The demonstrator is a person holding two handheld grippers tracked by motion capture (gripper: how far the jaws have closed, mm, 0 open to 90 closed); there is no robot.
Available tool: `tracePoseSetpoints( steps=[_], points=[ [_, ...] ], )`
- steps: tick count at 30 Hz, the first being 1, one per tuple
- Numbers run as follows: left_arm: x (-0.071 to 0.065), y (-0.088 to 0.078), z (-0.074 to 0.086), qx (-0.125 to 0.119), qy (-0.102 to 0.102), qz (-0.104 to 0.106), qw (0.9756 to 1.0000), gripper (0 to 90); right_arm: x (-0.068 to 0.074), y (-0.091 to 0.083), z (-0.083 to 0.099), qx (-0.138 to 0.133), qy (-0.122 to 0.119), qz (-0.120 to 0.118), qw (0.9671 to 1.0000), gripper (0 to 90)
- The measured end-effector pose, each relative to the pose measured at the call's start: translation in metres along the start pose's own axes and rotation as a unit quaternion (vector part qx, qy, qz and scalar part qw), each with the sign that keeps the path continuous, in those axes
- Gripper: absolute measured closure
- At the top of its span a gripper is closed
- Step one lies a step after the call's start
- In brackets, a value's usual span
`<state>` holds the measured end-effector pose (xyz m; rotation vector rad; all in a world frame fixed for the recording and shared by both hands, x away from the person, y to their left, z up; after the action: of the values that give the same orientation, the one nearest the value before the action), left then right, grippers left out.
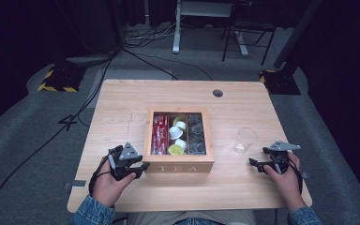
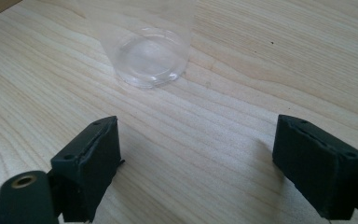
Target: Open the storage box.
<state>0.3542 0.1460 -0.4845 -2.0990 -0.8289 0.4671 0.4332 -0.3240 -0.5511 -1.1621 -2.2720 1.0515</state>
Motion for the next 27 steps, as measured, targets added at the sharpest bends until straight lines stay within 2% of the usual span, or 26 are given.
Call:
tracePoseSetpoints(
  steps=[3, 6, 11, 12, 15, 19, 26, 27],
  points=[
    [0.001, -0.002, -0.002, -0.007, 0.004, 0.001, 1.0000, 60.3, 0.000, 0.000, 0.000, 0.001, 0.007, 0.002, 1.0000, 15.1],
    [0.001, -0.005, -0.004, -0.016, 0.003, 0.000, 0.9999, 60.3, 0.002, -0.006, 0.000, 0.022, 0.012, -0.001, 0.9997, 19.2],
    [0.002, -0.008, -0.008, -0.027, 0.008, -0.004, 0.9996, 60.4, 0.009, -0.026, -0.014, -0.010, 0.026, -0.023, 0.9994, 18.5],
    [0.002, -0.009, -0.009, -0.029, 0.008, -0.004, 0.9995, 60.4, 0.013, -0.035, -0.020, -0.023, 0.024, -0.029, 0.9990, 18.7],
    [0.003, -0.010, -0.012, -0.035, 0.009, -0.005, 0.9993, 60.4, 0.016, -0.045, -0.026, -0.036, 0.022, -0.029, 0.9987, 19.5],
    [0.004, -0.011, -0.015, -0.039, 0.010, -0.009, 0.9991, 60.4, 0.022, -0.062, -0.037, -0.059, 0.043, -0.035, 0.9967, 20.5],
    [0.006, -0.014, -0.022, -0.048, 0.009, -0.011, 0.9987, 59.7, 0.042, -0.081, -0.060, -0.084, 0.020, -0.056, 0.9947, 19.6],
    [0.007, -0.015, -0.023, -0.047, 0.009, -0.007, 0.9988, 58.4, 0.051, -0.083, -0.068, -0.088, 0.007, -0.064, 0.9941, 19.3]
  ],
)
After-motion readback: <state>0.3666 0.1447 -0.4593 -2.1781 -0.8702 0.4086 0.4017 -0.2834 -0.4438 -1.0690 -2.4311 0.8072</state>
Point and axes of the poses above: each handheld gripper's, and its own axes: y roughly forward along the jaws, z roughly out of its underside, x roughly to its left, the point moved 7 cm from there along y, roughly forward along the jaws, and after that the axes turned 7 degrees about x, right-handed, at the moved point
